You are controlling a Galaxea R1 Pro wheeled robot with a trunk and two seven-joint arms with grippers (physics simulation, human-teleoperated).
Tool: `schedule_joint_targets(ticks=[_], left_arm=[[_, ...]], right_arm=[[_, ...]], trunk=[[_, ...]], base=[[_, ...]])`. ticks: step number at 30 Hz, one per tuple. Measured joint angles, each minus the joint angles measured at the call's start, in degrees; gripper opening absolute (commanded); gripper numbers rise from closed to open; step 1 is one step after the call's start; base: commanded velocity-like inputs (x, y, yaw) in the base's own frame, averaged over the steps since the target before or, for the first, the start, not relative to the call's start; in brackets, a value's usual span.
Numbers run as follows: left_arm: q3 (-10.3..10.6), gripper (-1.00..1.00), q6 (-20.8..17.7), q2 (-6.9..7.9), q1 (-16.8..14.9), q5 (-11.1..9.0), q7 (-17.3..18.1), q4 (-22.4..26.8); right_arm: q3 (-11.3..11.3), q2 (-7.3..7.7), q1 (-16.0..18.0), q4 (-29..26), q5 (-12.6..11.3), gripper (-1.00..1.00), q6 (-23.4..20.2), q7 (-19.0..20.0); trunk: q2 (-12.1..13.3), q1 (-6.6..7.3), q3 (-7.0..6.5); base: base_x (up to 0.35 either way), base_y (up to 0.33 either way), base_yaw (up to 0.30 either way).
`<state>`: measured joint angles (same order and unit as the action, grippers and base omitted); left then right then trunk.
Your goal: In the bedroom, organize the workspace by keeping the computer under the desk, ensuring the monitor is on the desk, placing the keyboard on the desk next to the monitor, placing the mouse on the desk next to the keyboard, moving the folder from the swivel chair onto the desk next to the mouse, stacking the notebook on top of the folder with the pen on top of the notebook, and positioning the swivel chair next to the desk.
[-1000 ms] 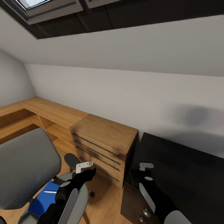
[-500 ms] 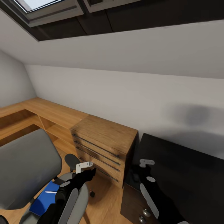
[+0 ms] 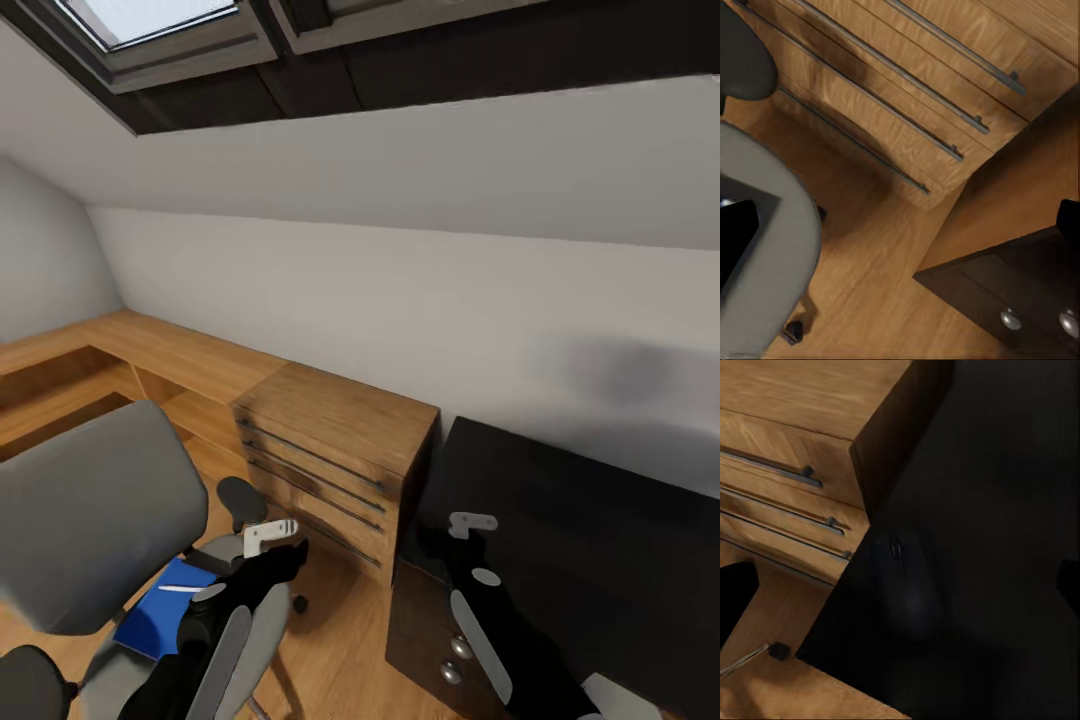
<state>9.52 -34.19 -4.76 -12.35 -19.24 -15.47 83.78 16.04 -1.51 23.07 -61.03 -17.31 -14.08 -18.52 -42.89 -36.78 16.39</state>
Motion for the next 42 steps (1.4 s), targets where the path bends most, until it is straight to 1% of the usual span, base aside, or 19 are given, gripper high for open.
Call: schedule_joint_targets(ticks=[7,18,35,37,42], left_arm=[[0.0,1.0,0.0,0.01,0.0,-0.04,0.0,0.0],[0.0,1.0,-0.01,0.0,-0.01,-0.05,0.0,0.0],[0.07,1.0,-0.01,-0.01,-0.01,-0.02,0.0,-0.01],[0.1,1.0,-0.01,-0.01,-0.01,-0.02,0.0,-0.11],[0.03,1.0,0.15,0.0,-0.01,0.0,-0.12,-0.61]], right_arm=[[-0.01,-0.01,0.0,0.14,0.07,1.0,0.11,0.04],[-0.01,0.0,0.0,0.84,0.17,1.0,0.22,0.13],[0.13,-0.33,-0.01,2.0,0.17,1.0,0.37,0.33],[0.18,-0.4,-0.01,2.92,0.21,1.0,0.54,0.4],[0.42,-0.48,-0.01,5.4,0.22,1.0,2.6,0.5]], trunk=[[0.0,0.0,0.0],[0.0,0.01,0.0],[0.0,0.01,0.0],[0.0,0.01,0.0],[0.0,0.0,0.0]], base=[[-0.331,0.08,0.0],[-0.256,0.231,-0.033],[-0.215,0.269,-0.235],[-0.282,0.183,-0.262],[-0.293,0.16,-0.242]])
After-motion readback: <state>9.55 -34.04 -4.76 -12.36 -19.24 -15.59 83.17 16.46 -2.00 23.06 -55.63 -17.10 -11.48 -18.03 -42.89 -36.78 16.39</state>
